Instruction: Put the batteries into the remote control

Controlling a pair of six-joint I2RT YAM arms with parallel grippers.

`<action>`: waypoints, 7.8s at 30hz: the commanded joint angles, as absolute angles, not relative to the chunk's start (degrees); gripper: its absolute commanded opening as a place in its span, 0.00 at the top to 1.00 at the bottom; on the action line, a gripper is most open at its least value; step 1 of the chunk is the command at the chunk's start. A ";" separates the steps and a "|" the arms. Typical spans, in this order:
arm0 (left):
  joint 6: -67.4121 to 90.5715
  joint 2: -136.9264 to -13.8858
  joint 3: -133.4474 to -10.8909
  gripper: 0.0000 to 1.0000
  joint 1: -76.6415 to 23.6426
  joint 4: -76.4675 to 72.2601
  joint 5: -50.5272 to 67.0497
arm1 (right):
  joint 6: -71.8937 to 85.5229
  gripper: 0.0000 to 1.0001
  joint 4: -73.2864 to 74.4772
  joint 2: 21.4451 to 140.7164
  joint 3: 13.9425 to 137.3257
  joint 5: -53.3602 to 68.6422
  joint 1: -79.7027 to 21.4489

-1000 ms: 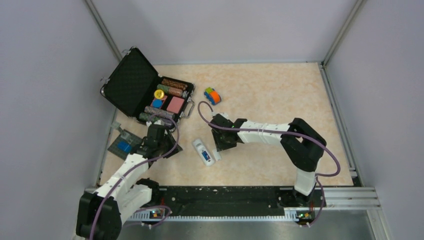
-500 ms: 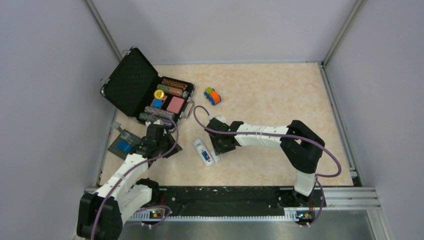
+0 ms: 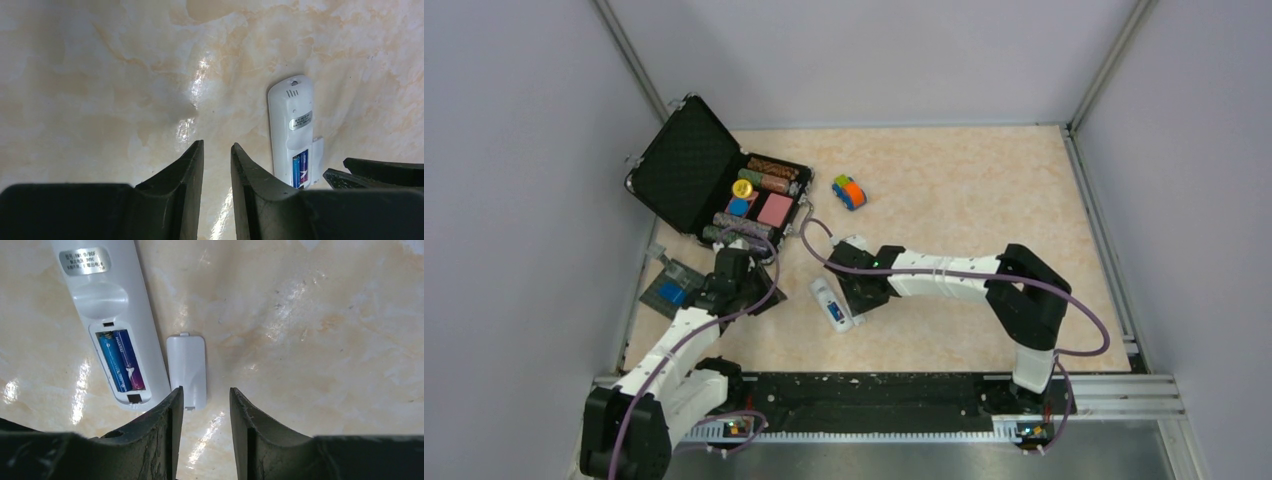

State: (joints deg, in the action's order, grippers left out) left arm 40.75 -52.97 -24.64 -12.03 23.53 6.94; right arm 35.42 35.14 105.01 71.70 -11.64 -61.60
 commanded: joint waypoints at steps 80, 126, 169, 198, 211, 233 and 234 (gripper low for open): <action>42.59 -89.36 -43.23 0.70 -5.02 4.11 29.10 | 21.65 0.93 22.86 108.40 68.06 2.26 -71.03; 39.02 -76.25 -46.67 0.70 7.67 18.78 21.56 | 10.01 0.94 58.36 115.90 95.13 -3.33 -64.56; 38.92 -76.34 -45.00 0.70 9.52 16.98 22.93 | 14.41 0.93 60.10 123.31 103.02 -0.30 -63.22; 39.51 -73.89 -43.87 0.69 9.51 16.45 26.37 | 22.34 0.53 52.83 111.62 94.98 -0.90 -60.98; 44.40 -66.02 -33.37 0.81 3.18 13.41 45.67 | 37.22 0.87 27.01 100.08 72.23 3.05 -59.90; 46.60 -76.58 -32.17 0.85 -11.26 12.00 47.57 | 37.74 0.92 23.28 103.96 71.54 2.95 -59.93; 46.79 -77.13 -32.12 0.85 -11.59 11.51 47.55 | 37.50 0.92 23.76 104.21 71.54 2.74 -59.92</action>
State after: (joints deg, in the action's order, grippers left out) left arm 46.46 -75.90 -31.59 -10.55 14.83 46.50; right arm 38.54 24.40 103.04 70.06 2.68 -59.83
